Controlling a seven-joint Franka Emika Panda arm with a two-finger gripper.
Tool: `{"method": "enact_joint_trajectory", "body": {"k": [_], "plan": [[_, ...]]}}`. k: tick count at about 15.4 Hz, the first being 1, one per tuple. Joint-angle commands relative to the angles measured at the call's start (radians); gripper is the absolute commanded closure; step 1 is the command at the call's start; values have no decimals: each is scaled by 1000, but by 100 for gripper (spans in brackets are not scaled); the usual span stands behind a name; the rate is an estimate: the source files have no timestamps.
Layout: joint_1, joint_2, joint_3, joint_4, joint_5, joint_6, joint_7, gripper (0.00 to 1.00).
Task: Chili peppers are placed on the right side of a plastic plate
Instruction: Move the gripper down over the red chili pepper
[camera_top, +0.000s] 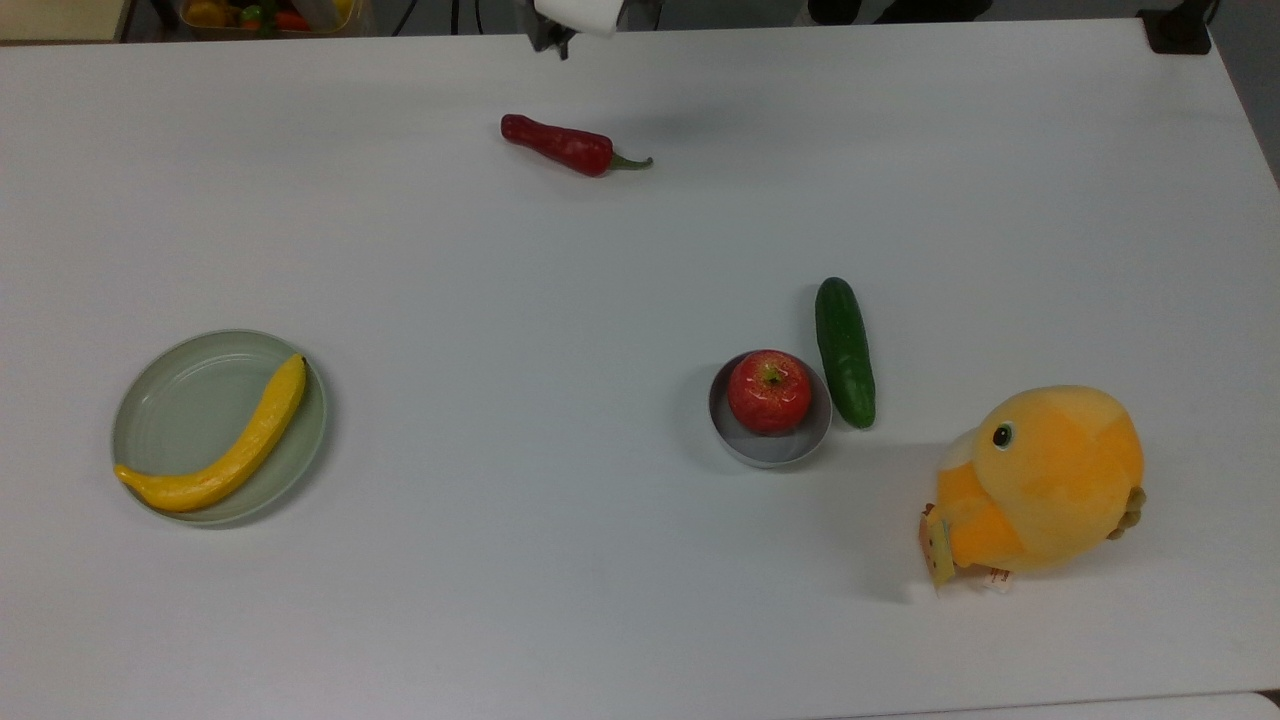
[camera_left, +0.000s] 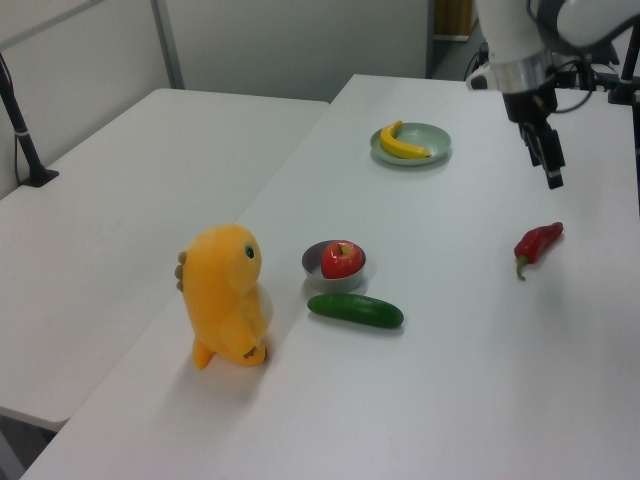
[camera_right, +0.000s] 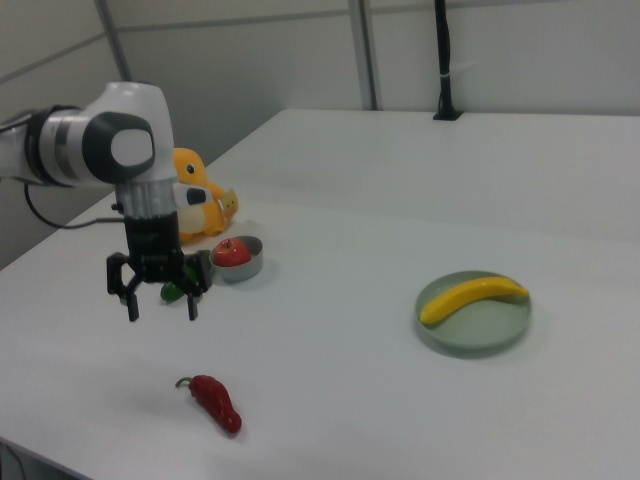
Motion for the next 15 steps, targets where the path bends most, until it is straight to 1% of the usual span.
{"method": "enact_joint_trajectory", "body": {"k": [1,3,5,9,11,13,15], "plan": [[-26,-37,-3,-87,-66,56,-281,0],[-39,-37,-3,-107,-95,82,-387,0],[-37,-37,-3,-153,-130,137,-445,0],[-42,-31,-3,-282,-191,348,-467,0],[-42,-27,-3,-337,-198,449,-467,0],[-39,-8,-3,-351,-207,493,-464,0],[-34,9,-3,-352,-228,497,-464,0]]}}
